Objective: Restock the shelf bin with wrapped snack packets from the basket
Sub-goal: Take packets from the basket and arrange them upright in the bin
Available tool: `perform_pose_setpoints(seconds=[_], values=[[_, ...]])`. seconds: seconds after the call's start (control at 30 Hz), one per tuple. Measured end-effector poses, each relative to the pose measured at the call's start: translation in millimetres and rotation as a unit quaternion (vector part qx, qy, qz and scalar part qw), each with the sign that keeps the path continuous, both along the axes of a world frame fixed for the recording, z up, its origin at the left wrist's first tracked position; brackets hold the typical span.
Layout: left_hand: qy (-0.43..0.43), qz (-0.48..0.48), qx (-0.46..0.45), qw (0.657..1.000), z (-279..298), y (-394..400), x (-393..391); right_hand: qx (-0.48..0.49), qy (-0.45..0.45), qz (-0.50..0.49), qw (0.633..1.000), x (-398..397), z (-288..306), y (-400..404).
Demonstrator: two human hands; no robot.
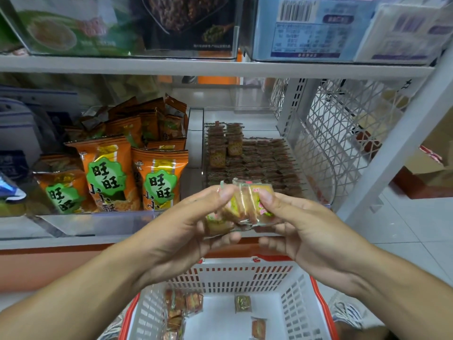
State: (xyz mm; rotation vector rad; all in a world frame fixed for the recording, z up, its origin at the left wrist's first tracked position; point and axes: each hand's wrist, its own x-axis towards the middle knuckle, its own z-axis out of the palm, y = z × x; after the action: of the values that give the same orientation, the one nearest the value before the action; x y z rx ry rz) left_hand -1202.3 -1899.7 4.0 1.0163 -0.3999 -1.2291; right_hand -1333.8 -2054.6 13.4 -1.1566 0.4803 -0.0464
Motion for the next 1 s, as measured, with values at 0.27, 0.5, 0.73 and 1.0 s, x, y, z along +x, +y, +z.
perform_pose_setpoints(seconds=[0.27,0.5,0.73,1.0], values=[[-0.015,0.004,-0.003,1.0,-2.1,3.8,7.1,-0.02,-0.037,0.008,0.999,-2.4,6.3,-11.7],[-0.04,-0.019,-0.001,0.999,-7.4,0.2,6.5,-0.113,-0.045,0.038,0.992,-3.4,0.8,-11.2],[-0.064,0.017,0.042,0.997,-15.6,-3.2,6.4,-0.079,-0.024,0.093,0.992,-0.7,-5.7,-15.1],[-0.125,0.22,0.069,0.965,-19.5,-18.0,3.9,-0.174,0.002,-0.034,0.984,55.0,-15.1,-44.8]])
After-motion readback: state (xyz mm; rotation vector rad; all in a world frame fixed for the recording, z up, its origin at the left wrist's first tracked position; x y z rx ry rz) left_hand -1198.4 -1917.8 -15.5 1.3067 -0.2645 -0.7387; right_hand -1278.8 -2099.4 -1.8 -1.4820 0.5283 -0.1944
